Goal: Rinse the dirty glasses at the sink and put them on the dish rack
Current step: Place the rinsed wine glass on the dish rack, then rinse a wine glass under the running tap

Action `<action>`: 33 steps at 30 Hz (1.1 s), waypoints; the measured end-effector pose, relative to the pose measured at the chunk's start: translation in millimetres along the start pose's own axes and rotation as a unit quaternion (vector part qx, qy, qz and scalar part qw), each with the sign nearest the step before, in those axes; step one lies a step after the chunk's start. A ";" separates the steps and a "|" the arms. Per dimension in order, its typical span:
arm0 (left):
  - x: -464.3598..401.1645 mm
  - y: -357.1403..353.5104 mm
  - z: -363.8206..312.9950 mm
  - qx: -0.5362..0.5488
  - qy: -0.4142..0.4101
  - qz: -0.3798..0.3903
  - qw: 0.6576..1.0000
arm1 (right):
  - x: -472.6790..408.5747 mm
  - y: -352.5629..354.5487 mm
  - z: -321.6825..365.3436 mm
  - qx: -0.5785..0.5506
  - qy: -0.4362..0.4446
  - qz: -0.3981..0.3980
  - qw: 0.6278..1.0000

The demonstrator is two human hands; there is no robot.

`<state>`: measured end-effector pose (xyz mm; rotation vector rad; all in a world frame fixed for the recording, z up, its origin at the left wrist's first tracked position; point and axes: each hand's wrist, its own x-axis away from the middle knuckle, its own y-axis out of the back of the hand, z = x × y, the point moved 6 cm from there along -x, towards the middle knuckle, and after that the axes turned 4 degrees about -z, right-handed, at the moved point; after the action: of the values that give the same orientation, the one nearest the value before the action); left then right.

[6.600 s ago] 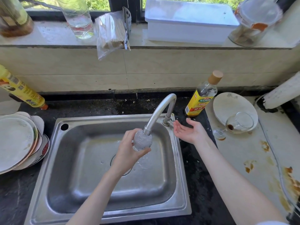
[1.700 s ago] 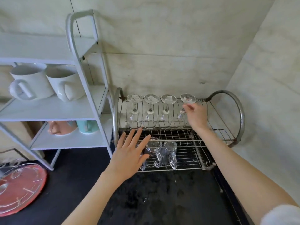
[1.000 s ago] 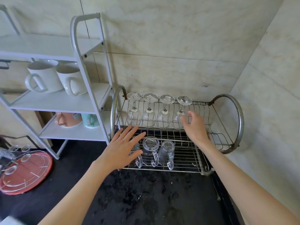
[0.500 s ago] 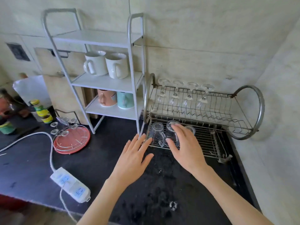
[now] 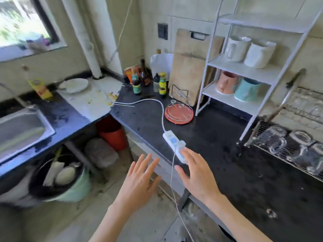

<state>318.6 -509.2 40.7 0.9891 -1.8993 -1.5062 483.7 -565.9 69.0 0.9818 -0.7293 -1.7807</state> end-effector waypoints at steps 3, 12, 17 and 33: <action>18.8 12.7 53.0 0.010 0.060 -0.018 0.998 | -23.9 -37.7 44.8 -0.011 0.041 0.029 0.999; -7.3 66.9 193.1 0.025 0.189 -0.106 0.976 | -148.7 -125.9 128.8 -0.055 0.118 0.076 0.989; -58.4 92.0 263.6 0.012 0.247 -0.109 0.963 | -238.3 -164.6 161.7 -0.058 0.156 0.101 0.981; -183.8 107.3 486.7 0.036 0.323 -0.068 0.943 | -451.6 -339.3 249.4 -0.038 0.159 0.221 0.962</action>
<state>30.9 -62.9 31.6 1.4559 -1.4358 -0.9987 222.8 -6.5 55.5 0.9383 -0.6130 -1.2210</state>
